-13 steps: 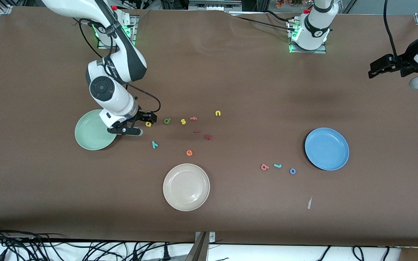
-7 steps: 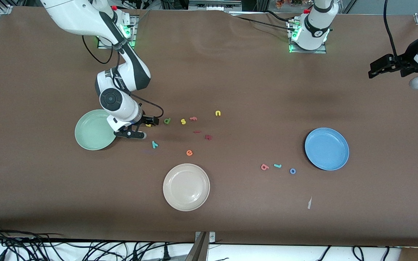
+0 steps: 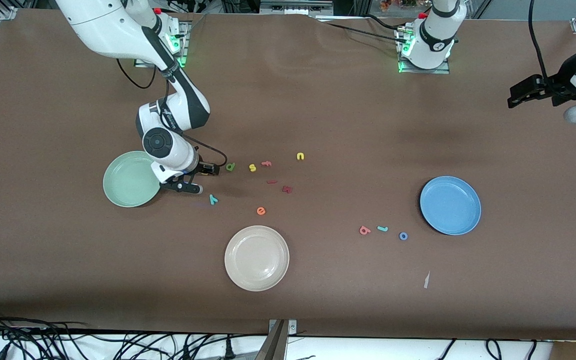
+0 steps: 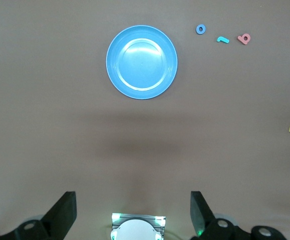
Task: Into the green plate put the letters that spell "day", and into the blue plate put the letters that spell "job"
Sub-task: 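Reach the right gripper to the yellow D letter and grasp it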
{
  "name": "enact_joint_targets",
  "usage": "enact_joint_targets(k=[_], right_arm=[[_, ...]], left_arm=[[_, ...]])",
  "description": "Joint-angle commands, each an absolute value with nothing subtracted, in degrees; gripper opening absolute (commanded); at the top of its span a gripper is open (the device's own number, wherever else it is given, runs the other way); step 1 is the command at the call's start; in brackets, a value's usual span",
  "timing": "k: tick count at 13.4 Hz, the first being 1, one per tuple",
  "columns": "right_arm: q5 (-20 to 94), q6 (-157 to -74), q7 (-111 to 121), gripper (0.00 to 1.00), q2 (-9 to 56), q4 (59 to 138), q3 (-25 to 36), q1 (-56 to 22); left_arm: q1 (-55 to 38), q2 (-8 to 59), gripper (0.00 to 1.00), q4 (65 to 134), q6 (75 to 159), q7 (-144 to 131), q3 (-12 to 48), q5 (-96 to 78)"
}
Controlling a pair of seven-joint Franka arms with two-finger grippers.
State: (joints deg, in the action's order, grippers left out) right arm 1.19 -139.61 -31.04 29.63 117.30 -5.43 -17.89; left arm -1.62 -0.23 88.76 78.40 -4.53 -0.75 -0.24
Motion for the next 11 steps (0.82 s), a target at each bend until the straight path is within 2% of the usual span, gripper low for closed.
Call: enact_joint_targets(k=[1,2,3,7,8,11], right_arm=[[1.8,-140.3,-31.6,0.58,30.1,116.8,-5.8,-17.8],[1.8,-140.3,-32.0,0.57,30.1,116.9,-5.9,-17.8],[1.8,-140.4,-32.4,0.51,30.1,116.9,-5.9,-17.9],[1.8,-140.8,-34.6,0.1,30.1,116.9,-5.9,-19.0],[1.8,-140.8,-35.3,0.05,30.1,116.8,-5.9,-19.2],[1.8,-139.4,-35.3,0.04,28.8,115.8,-5.7,-19.2]], left_arm=[[-1.6,0.4,1.0,87.3,77.5,-3.9,-0.9,-1.3],[-1.7,0.4,1.0,87.3,77.6,-3.9,-0.9,-1.3],[-1.7,0.4,1.0,87.2,77.6,-4.0,-0.9,-1.3],[-1.8,0.4,1.0,87.2,77.6,-3.9,-0.8,-1.3],[-1.8,0.4,1.0,87.2,77.8,-3.9,-0.8,-1.2],[-1.8,1.0,1.0,86.3,77.8,-3.9,-0.6,-1.3]])
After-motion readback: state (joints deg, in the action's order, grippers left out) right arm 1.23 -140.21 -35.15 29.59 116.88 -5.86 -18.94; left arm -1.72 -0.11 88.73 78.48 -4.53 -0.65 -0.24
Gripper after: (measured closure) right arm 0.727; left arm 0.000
